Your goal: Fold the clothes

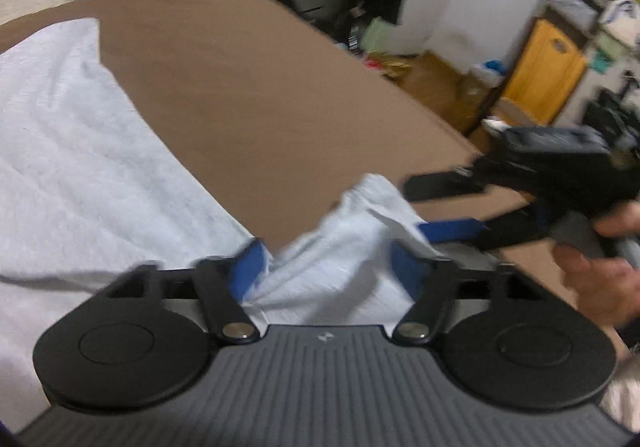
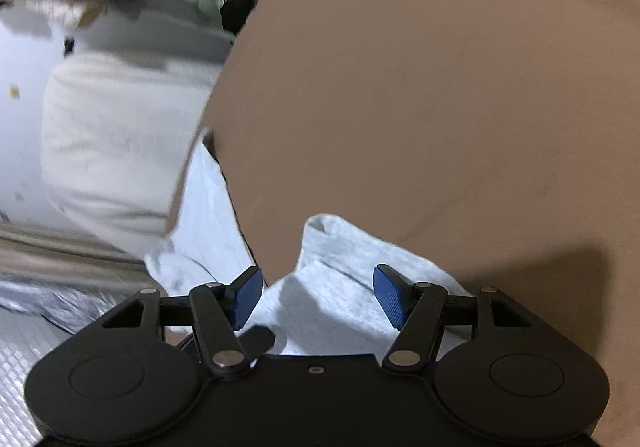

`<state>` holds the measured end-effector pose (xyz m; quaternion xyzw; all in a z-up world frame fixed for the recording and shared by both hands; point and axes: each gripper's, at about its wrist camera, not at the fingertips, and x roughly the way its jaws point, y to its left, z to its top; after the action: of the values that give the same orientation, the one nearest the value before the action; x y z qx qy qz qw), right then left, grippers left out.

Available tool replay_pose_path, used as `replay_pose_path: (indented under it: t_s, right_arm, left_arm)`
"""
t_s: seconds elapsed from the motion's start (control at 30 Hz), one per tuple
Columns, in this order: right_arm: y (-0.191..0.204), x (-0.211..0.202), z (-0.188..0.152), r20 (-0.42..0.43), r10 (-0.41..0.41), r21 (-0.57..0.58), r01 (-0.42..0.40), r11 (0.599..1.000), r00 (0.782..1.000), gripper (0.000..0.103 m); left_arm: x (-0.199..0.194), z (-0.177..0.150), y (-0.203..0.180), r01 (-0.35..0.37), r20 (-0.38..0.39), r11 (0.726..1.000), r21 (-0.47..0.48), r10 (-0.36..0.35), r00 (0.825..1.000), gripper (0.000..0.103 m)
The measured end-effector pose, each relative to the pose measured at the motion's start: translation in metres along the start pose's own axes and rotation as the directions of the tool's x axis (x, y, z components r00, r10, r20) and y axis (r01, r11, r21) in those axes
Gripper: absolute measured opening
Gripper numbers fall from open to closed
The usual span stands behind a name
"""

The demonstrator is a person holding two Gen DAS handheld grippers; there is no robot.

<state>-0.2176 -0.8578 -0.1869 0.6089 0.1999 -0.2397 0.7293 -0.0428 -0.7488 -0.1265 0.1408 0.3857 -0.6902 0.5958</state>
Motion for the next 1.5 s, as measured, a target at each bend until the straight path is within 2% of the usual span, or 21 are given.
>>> replay_pose_path:
  t_s: [0.07,0.1,0.27,0.33,0.43,0.57,0.63,0.7,0.73,0.87,0.97,1.0,1.03,1.13,1.23,1.3,1.33,1.37,1.4,1.43,1.5]
  right_arm:
    - [0.003,0.002,-0.001,0.0,-0.018,-0.008,0.018,1.0,1.0,0.067]
    - [0.001,0.004,0.0,-0.001,-0.025,0.01,0.025,1.0,1.0,0.067]
    - [0.002,0.008,-0.002,-0.014,-0.059,0.019,0.059,0.998,0.998,0.067]
    - [0.006,0.011,-0.004,-0.018,-0.07,-0.003,0.07,0.998,0.997,0.067]
    - [0.009,0.015,-0.01,-0.03,-0.086,-0.048,0.084,0.995,0.996,0.068]
    - [0.01,0.013,-0.012,-0.036,-0.079,-0.085,0.076,0.993,0.996,0.068]
    - [0.014,0.009,-0.016,-0.028,-0.036,-0.113,0.033,0.993,0.999,0.068]
    - [0.021,0.005,-0.023,-0.02,0.008,-0.166,-0.011,0.986,1.0,0.068]
    - [0.027,0.002,-0.028,-0.02,0.018,-0.219,-0.022,0.976,1.0,0.068]
    - [0.042,-0.001,-0.04,-0.029,0.052,-0.352,-0.059,0.934,0.998,0.068]
    - [0.042,0.005,-0.041,-0.075,0.084,-0.373,-0.106,0.922,0.994,0.057]
    - [0.042,0.008,-0.043,-0.09,0.076,-0.379,-0.104,0.919,0.993,0.049]
    - [0.042,0.012,-0.044,-0.103,0.067,-0.385,-0.102,0.917,0.992,0.045]
    - [0.044,0.011,-0.049,-0.073,-0.01,-0.417,-0.021,0.909,0.997,0.044]
    - [0.052,-0.002,-0.052,-0.018,-0.008,-0.449,-0.001,0.893,1.0,0.045]
    - [0.063,-0.006,-0.058,0.006,-0.035,-0.509,0.033,0.86,0.999,0.052]
    - [0.073,-0.01,-0.064,0.072,-0.076,-0.566,0.103,0.818,0.995,0.052]
    - [0.084,-0.011,-0.072,0.149,-0.105,-0.637,0.177,0.75,0.983,0.054]
    - [0.096,-0.012,-0.082,0.206,-0.112,-0.722,0.228,0.653,0.972,0.054]
    - [0.106,-0.011,-0.09,0.226,-0.099,-0.794,0.242,0.557,0.969,0.054]
    - [0.113,-0.01,-0.1,0.198,-0.062,-0.873,0.204,0.443,0.978,0.055]
  left_arm:
    - [-0.008,-0.01,-0.001,0.064,-0.02,0.998,0.005,-0.064,0.998,0.033]
    - [-0.01,-0.015,-0.003,0.072,-0.019,0.997,0.014,-0.072,0.997,0.033]
    - [-0.021,-0.036,-0.021,0.025,0.021,0.993,0.117,-0.028,0.999,0.033]
    - [-0.012,-0.039,-0.026,-0.004,-0.003,0.99,0.138,0.005,1.0,0.033]
    - [-0.01,-0.045,-0.023,-0.012,-0.015,0.993,0.119,0.014,1.0,0.042]
    - [-0.009,-0.049,-0.016,-0.004,-0.004,0.998,0.063,0.004,1.0,0.042]
    - [-0.008,-0.047,-0.012,0.008,-0.005,0.999,0.041,-0.008,1.0,0.036]
    - [-0.004,-0.039,-0.01,0.012,-0.037,0.999,0.05,-0.01,0.999,0.009]
    - [-0.002,-0.034,-0.008,0.0,-0.05,0.999,0.049,0.003,0.999,0.007]
    - [-0.005,-0.025,0.01,0.068,-0.006,0.993,-0.095,-0.069,0.998,0.004]
    - [-0.01,-0.032,0.029,0.098,0.05,0.958,-0.268,-0.088,0.995,0.004]
    - [-0.009,-0.034,0.035,0.094,0.057,0.947,-0.307,-0.081,0.995,0.004]
    - [-0.009,-0.035,0.041,0.081,0.061,0.937,-0.339,-0.064,0.996,0.004]
    - [-0.014,-0.028,0.057,0.045,0.056,0.924,-0.38,-0.025,0.998,0.004]
    - [-0.03,-0.026,0.06,0.037,0.053,0.916,-0.4,-0.017,0.998,0.005]
    - [-0.044,-0.027,0.06,0.014,0.04,0.92,-0.393,0.002,0.999,0.009]
    - [-0.052,-0.029,0.059,-0.007,0.029,0.925,-0.379,0.02,0.999,0.01]
    - [-0.061,-0.033,0.057,-0.054,-0.003,0.934,-0.353,0.057,0.998,0.015]
    - [-0.071,-0.038,0.056,-0.109,-0.037,0.941,-0.32,0.103,0.994,0.024]
    - [-0.083,-0.046,0.055,-0.16,-0.058,0.945,-0.284,0.149,0.987,0.028]
    - [-0.108,-0.064,0.062,-0.184,-0.059,0.947,-0.264,0.175,0.983,0.031]
